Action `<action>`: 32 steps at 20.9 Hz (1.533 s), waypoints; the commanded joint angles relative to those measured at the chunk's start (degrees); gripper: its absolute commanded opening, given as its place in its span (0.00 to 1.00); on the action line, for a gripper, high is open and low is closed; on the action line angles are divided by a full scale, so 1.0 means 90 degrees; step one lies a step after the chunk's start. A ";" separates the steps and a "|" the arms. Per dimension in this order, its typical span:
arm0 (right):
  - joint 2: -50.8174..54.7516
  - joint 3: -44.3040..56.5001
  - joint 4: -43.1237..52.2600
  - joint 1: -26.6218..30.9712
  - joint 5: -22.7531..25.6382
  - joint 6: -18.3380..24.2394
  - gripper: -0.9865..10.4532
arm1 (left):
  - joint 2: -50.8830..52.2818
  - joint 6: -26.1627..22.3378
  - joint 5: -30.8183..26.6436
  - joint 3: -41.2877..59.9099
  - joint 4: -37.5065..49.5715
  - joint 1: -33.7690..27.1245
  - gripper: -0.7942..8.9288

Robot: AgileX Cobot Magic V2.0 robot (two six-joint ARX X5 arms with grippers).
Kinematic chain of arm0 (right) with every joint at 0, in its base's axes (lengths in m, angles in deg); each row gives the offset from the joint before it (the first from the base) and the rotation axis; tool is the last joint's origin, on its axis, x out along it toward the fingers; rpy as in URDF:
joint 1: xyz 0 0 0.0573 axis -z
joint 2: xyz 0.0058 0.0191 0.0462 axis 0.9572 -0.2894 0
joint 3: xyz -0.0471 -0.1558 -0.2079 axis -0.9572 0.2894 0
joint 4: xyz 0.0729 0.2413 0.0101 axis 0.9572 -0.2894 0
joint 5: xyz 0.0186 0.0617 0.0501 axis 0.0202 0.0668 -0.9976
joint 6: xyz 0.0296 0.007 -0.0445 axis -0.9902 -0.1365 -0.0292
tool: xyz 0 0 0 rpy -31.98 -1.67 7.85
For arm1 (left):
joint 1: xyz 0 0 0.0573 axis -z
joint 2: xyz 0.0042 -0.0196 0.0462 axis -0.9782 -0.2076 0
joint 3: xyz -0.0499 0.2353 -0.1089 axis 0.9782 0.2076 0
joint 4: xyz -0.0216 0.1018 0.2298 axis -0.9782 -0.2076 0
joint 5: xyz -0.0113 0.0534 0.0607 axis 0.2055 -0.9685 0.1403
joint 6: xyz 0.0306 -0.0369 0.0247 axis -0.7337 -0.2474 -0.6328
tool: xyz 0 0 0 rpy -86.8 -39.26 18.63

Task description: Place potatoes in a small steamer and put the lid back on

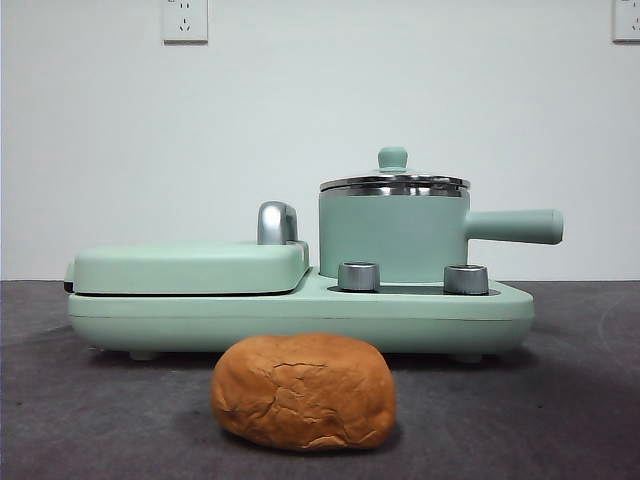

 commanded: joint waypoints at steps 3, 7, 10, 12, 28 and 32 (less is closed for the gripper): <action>0.0000 0.0022 0.0461 -0.0012 -0.0024 -0.0223 0.13 | 0.0012 0.0386 0.0000 0.0117 0.0335 -0.0002 0.09; 0.0000 0.0019 0.0821 -0.0012 0.0002 -0.0236 0.13 | 0.0012 0.1120 0.0002 0.0117 0.1035 -0.0002 0.09; 0.0000 0.0019 0.1098 -0.0010 0.0002 -0.0238 0.13 | 0.0012 0.1183 0.0002 0.0117 0.1574 -0.0002 0.09; 0.0000 0.0019 0.1224 -0.0010 0.0015 -0.0384 0.13 | 0.0012 0.1200 0.0002 0.0117 0.1797 0.0000 0.09; -0.0646 -0.1239 -0.0087 -0.0010 -0.0692 -0.2106 0.09 | -0.0651 0.1950 0.0102 -0.1464 0.0814 -0.0002 0.09; -0.1365 -0.2045 -0.0753 -0.0012 -0.1005 -0.1727 0.09 | -0.1379 0.1549 0.0517 -0.2409 -0.0002 -0.0002 0.09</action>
